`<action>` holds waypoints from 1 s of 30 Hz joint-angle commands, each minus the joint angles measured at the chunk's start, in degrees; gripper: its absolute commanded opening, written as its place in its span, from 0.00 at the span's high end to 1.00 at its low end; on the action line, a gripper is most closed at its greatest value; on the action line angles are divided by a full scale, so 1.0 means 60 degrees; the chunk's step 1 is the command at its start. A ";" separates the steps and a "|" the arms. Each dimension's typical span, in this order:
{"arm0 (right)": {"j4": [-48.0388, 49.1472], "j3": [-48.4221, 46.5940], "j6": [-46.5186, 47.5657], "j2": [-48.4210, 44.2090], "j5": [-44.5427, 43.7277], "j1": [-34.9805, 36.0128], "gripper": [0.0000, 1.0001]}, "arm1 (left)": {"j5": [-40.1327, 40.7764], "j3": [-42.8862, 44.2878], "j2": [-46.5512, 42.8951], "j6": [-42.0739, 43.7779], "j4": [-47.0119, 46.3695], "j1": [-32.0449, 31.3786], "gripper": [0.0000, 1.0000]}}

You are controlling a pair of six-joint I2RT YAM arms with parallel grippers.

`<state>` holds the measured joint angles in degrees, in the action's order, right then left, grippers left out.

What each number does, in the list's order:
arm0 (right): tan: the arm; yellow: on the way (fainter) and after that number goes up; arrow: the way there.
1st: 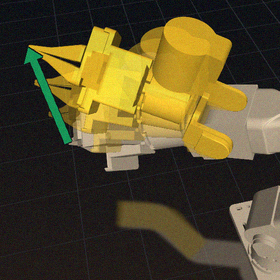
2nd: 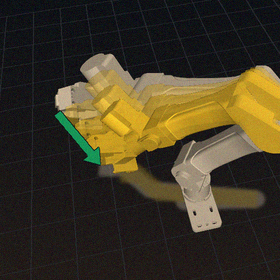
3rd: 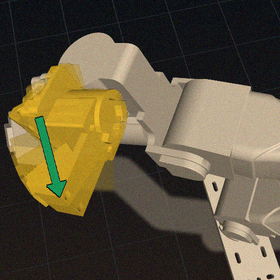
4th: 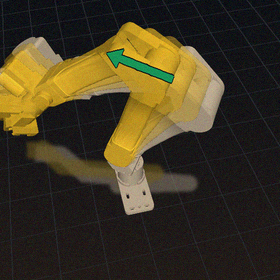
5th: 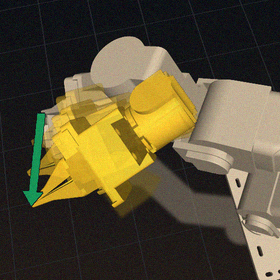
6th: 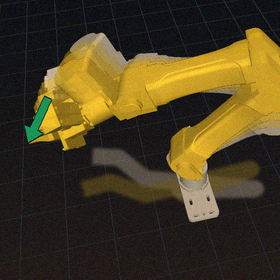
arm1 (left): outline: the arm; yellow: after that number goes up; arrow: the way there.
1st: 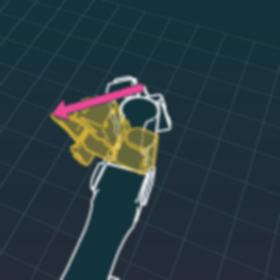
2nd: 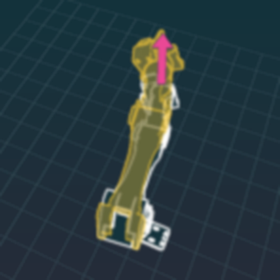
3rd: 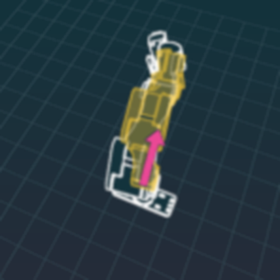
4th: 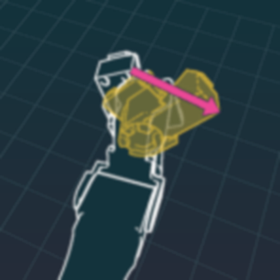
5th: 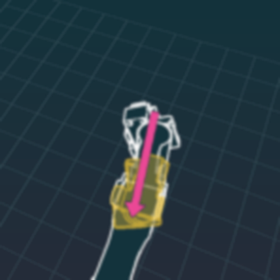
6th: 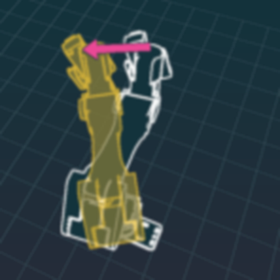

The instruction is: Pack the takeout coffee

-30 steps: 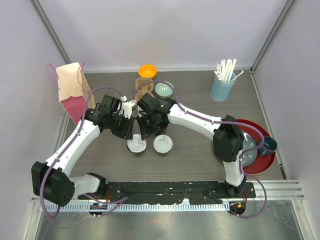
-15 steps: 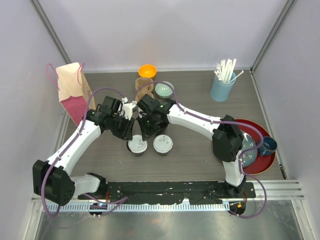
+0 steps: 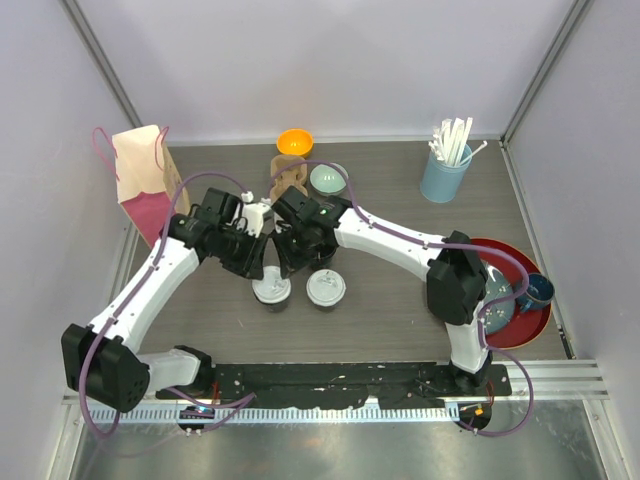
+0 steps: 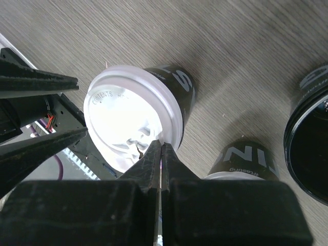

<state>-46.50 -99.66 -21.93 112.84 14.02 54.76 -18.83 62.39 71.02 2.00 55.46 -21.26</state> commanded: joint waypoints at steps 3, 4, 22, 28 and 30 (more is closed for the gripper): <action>0.0865 -0.0676 0.0785 -0.0598 0.0563 0.0614 0.99 | -0.0216 0.0354 -0.0162 0.0135 0.0073 -0.0061 0.64; 0.0865 -0.0705 0.0799 -0.0569 0.0535 0.0629 0.99 | -0.0216 0.0325 -0.0148 0.0150 0.0073 -0.0061 0.64; 0.0602 -0.0646 0.0902 -0.0057 0.0358 0.0702 0.99 | 0.0091 -0.0496 0.0584 0.0297 -0.0645 -0.0075 0.64; 0.0719 -0.0734 0.0946 0.0046 0.0505 0.0702 0.99 | -0.0070 -0.0584 0.0716 0.0297 -0.0689 -0.0076 0.64; 0.0719 -0.0778 0.0975 0.0076 0.0490 0.0702 0.99 | -0.0084 -0.0613 0.0731 0.0297 -0.0704 -0.0090 0.64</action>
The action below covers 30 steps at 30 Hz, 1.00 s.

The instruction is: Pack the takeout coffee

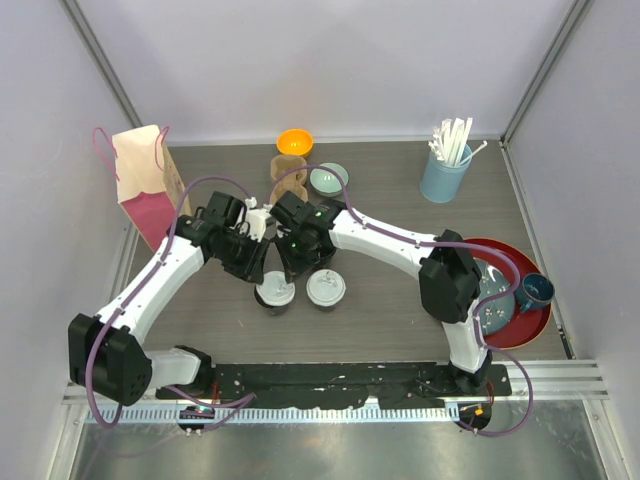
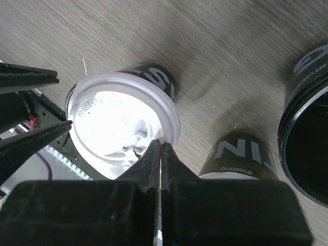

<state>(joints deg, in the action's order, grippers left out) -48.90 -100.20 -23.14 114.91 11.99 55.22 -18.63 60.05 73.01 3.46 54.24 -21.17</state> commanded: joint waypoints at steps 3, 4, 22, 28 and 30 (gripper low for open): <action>0.1120 -0.0760 0.1175 -0.0329 0.0786 0.0625 0.99 | -0.0190 -0.0194 0.0429 0.0038 -0.0442 -0.0090 0.64; 0.1120 -0.0789 0.1175 -0.0358 0.0771 0.0626 0.99 | -0.0234 -0.0151 0.0443 0.0052 -0.0383 -0.0105 0.64; 0.1369 -0.0775 0.1234 -0.0900 0.0522 0.0918 0.99 | -0.0337 0.0289 0.0165 0.0228 0.0145 -0.0076 0.59; 0.1412 -0.0848 0.1292 -0.1208 0.0141 0.0948 0.99 | -0.0322 0.0552 0.0048 0.0316 0.0218 -0.0061 0.55; 0.1413 -0.0834 0.1322 -0.1310 0.0082 0.0948 0.99 | -0.0380 0.0568 0.0004 0.0287 0.0175 0.0026 0.53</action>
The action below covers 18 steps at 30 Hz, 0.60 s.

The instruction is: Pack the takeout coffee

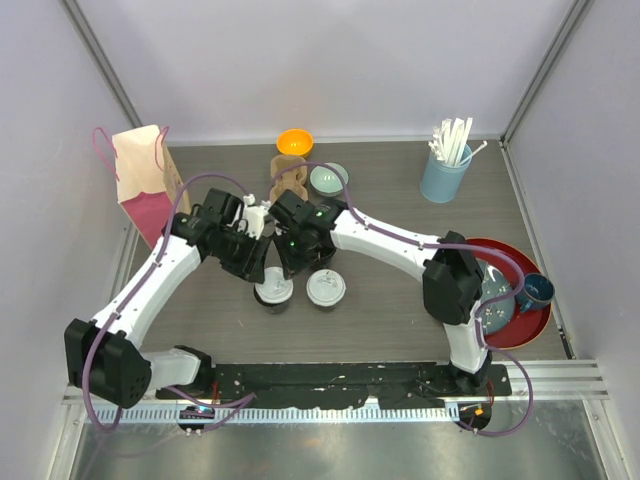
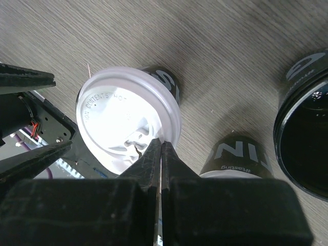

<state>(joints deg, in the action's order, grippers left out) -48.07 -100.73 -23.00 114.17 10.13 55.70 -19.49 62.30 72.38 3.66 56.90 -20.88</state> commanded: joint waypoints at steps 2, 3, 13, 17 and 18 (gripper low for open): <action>0.1289 -0.0717 0.1329 -0.1230 0.0362 0.0867 0.99 | -0.0297 0.0192 0.0080 0.0225 -0.0299 0.0067 0.52; 0.1289 -0.0717 0.1315 -0.1303 0.0304 0.0868 0.99 | -0.0341 0.0192 0.0037 0.0225 -0.0300 0.0111 0.52; 0.1377 -0.0688 0.1080 -0.1976 -0.0032 0.0619 0.99 | -0.0766 0.0368 -0.0169 0.0269 -0.0212 0.0668 0.42; 0.1552 -0.0148 0.0846 -0.2533 -0.0339 0.0224 0.99 | -0.0708 0.0295 -0.0023 0.0400 -0.0182 0.0668 0.40; 0.1552 -0.0030 0.0817 -0.2650 -0.0428 0.0093 0.99 | -0.0620 0.0150 0.0007 0.0502 -0.0255 0.0668 0.40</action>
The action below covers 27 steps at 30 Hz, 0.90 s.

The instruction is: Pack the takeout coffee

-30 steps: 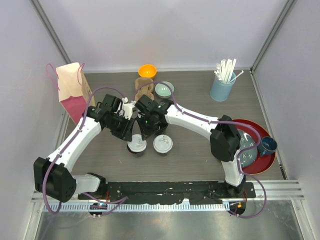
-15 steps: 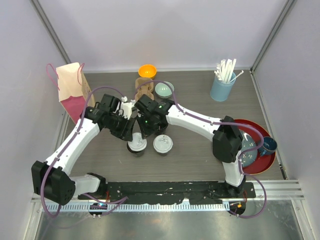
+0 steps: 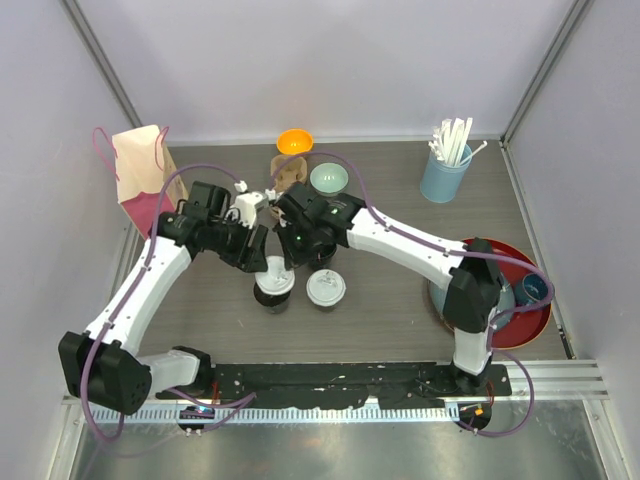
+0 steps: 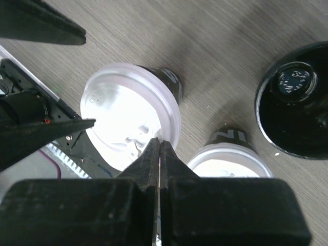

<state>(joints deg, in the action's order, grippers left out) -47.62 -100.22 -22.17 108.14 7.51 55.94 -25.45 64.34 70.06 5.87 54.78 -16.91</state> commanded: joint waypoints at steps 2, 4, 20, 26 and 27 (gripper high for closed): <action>0.1490 0.0339 0.0532 -0.2112 -0.0152 -0.0371 0.99 | 0.1015 -0.0380 0.0553 0.0252 -0.0324 -0.0067 0.40; 0.1622 0.0938 0.0415 -0.2537 -0.0284 -0.0665 0.99 | 0.1472 -0.0628 0.0686 0.0427 -0.0575 -0.0199 0.40; 0.1871 0.4018 0.0180 -0.5966 -0.0768 -0.2805 0.99 | 0.1708 -0.0909 0.1814 0.0838 -0.1294 -0.1386 0.91; 0.1857 0.4429 0.0195 -0.6406 -0.0709 -0.3244 0.99 | 0.1853 -0.0557 0.2047 0.0795 -0.1732 -0.1971 1.00; 0.1799 0.4443 0.0209 -0.6436 -0.0724 -0.3274 0.99 | 0.1941 -0.0484 0.2092 0.0780 -0.1762 -0.2030 1.00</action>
<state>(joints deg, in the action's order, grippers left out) -38.68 -73.56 -20.93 72.97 3.88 37.28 -14.87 58.13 81.47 10.72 48.01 -27.09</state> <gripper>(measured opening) 0.037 0.026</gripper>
